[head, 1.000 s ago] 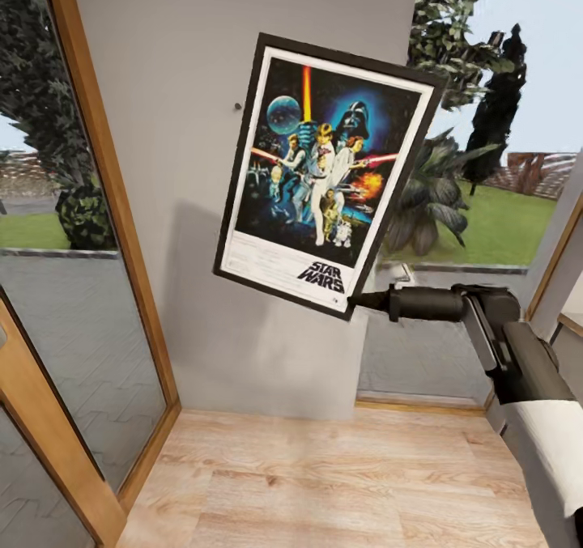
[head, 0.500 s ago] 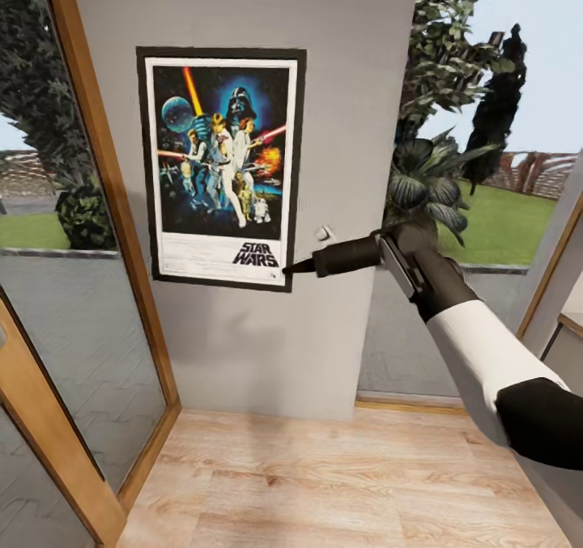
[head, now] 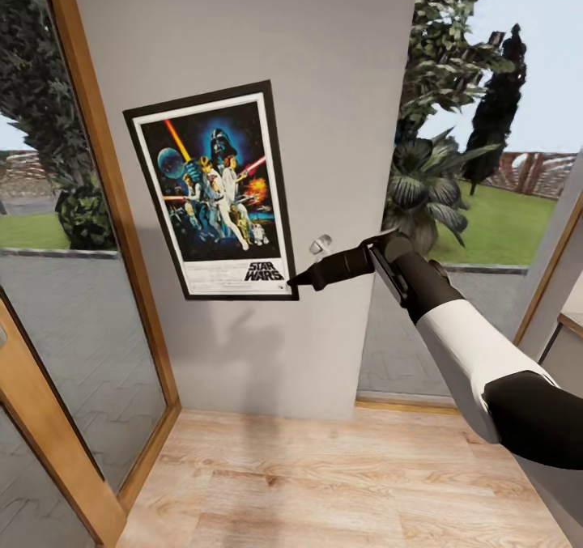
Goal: Pick up the poster from the kitchen countertop and hang it on one of the wall nails in the kitchen.
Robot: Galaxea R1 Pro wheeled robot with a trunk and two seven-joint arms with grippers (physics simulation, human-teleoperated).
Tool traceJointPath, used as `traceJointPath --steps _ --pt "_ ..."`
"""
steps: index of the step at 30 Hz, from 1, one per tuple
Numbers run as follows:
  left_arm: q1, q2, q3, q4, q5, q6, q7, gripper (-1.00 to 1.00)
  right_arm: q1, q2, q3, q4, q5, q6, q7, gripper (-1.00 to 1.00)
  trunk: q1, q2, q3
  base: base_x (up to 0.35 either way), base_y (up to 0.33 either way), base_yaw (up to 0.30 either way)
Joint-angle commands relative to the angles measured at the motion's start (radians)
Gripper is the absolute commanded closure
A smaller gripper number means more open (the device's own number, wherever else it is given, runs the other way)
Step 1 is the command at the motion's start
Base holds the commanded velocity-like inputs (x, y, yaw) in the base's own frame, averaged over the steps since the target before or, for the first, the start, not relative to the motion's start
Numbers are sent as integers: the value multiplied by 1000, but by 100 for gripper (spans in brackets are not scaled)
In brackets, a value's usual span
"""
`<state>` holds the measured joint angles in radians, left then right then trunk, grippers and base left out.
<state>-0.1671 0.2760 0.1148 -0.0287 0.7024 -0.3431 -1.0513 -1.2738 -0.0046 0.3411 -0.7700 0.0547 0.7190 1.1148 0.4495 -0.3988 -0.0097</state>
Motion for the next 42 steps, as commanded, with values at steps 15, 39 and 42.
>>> traceJointPath --steps 15,39,42 --pt "0 0 8 1 -8 -5 -3 -100 2 -1 -83 3 -13 -68 -8 100 0 -1 -1 0 0 0" --pt "-1 0 8 1 -8 -4 -3 -100 8 -2 -115 3 -42 -70 -8 100 0 -1 -1 37 -10 0" --pt "-1 0 8 1 -8 -4 -3 -100 9 -1 -116 3 -42 -70 -8 100 0 -1 -1 66 -1 0"
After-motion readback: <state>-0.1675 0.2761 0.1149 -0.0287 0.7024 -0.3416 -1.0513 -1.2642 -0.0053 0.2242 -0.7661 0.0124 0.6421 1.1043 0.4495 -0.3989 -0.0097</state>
